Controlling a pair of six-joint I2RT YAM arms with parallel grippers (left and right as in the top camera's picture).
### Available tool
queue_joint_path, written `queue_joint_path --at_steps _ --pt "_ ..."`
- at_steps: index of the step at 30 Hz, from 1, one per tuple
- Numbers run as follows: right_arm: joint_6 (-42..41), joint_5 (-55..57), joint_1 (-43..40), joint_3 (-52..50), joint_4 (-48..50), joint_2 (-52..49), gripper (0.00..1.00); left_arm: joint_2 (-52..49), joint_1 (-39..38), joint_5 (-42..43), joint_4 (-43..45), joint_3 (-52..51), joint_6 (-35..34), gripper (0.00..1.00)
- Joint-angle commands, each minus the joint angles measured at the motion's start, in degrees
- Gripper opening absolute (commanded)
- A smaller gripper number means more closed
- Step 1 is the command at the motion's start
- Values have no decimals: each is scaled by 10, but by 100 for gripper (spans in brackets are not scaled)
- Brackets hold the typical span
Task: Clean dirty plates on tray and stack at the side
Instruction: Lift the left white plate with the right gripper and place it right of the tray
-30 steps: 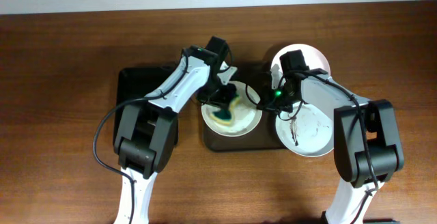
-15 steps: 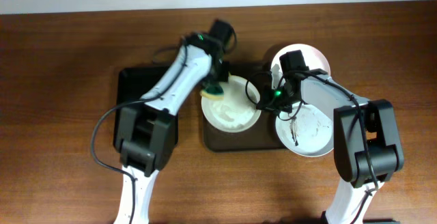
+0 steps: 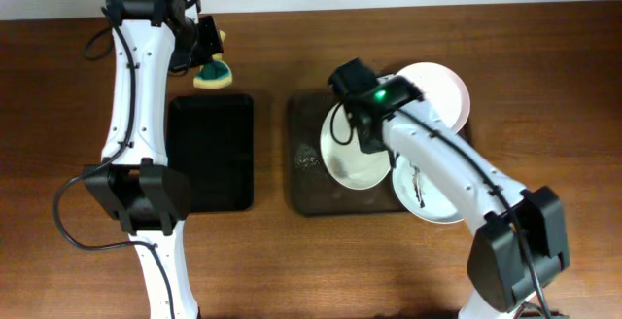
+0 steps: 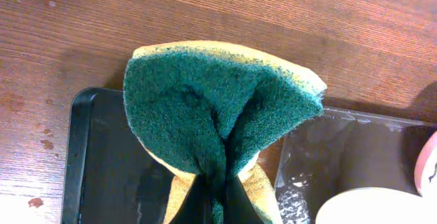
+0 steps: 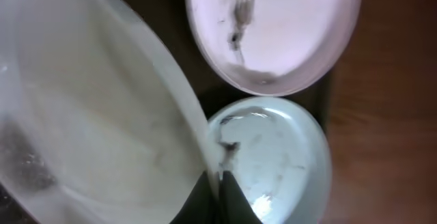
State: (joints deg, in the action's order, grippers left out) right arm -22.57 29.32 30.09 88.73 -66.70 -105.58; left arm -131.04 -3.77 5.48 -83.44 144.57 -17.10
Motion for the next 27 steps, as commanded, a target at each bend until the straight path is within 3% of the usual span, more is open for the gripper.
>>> queue_joint_path --at_steps 1,7,14,16,19,22,25,27 --pt "-95 188 61 14 -38 9 4 4 0 12 5 10 9 0" --pt "-157 350 127 23 -85 9 4 4 -1 12 8 10 9 0" --pt "-197 353 126 28 -90 11 4 4 -1 12 9 10 9 0" --pt "-208 287 107 40 -87 16 4 4 -3 12 9 10 9 0" --pt "-94 85 0 76 -51 47 4 4 -17 12 11 10 9 0" --pt "37 -204 -212 83 -5 87 4 4 -31 12 19 10 9 0" --pt "74 -327 -417 83 -3 87 4 4 -35 12 24 10 9 0" --pt "74 -337 -523 83 4 84 4 4 -35 12 24 10 9 0"
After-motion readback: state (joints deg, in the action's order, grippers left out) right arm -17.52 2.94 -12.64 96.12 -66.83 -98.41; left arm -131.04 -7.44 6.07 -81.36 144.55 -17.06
